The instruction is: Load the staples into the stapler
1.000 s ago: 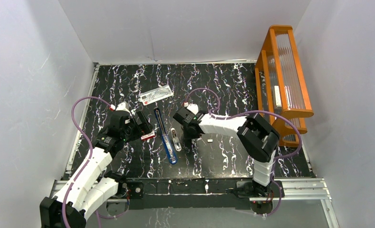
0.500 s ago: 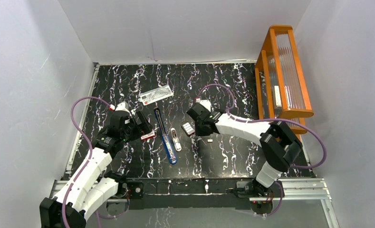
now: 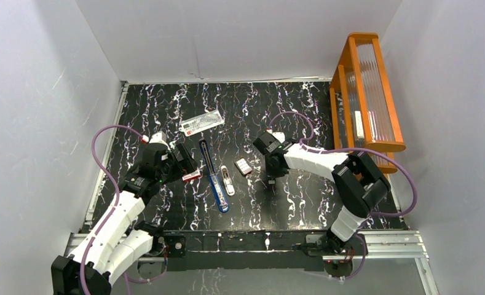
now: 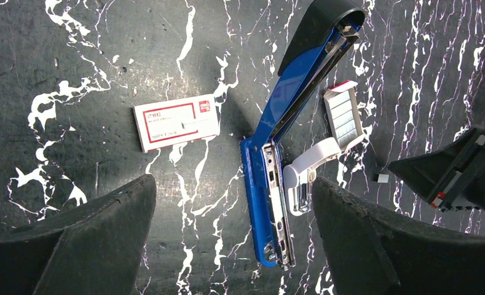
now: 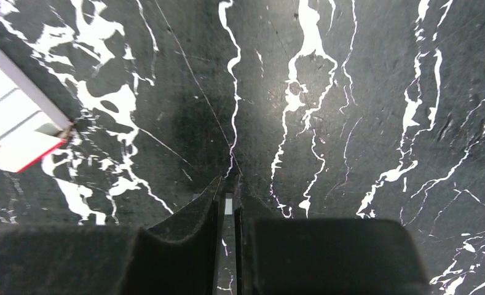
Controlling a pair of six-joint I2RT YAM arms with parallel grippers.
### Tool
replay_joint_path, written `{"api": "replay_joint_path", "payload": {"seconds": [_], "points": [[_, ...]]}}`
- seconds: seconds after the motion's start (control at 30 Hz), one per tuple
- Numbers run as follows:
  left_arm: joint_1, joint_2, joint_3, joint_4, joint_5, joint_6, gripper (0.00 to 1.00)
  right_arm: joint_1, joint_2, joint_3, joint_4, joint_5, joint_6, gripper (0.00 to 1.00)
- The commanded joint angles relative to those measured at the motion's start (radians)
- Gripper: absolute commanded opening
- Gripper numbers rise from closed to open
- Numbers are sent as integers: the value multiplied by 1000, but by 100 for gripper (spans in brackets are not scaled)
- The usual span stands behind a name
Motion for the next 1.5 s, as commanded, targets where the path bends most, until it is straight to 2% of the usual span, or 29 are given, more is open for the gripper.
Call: {"api": "replay_joint_path", "payload": {"seconds": [0.0,0.43,0.7,0.8,0.87,0.97,1.1,1.33,1.47], "points": [[-2,-12,15,13,9,-3,94,1,29,-22,-22,-9,7,18],[-2,-17,11,20,5,2,94,4,-25,-78,-74,-74,41,16],[-2,-20,3,27,7,3,94,19,-60,-98,-50,-104,37,19],[-2,-20,3,27,8,4,94,36,-57,-81,-72,-69,48,20],[-2,-20,2,26,8,3,94,63,-56,-43,-128,20,81,21],[-2,-18,1,24,7,2,94,93,-52,13,-182,92,104,25],[-2,-15,0,21,5,3,94,99,-56,39,-178,104,108,33],[-2,-10,3,17,0,3,94,91,-36,20,-79,40,71,51],[-2,-9,2,16,-1,3,94,77,-18,8,-30,9,37,54]]}}
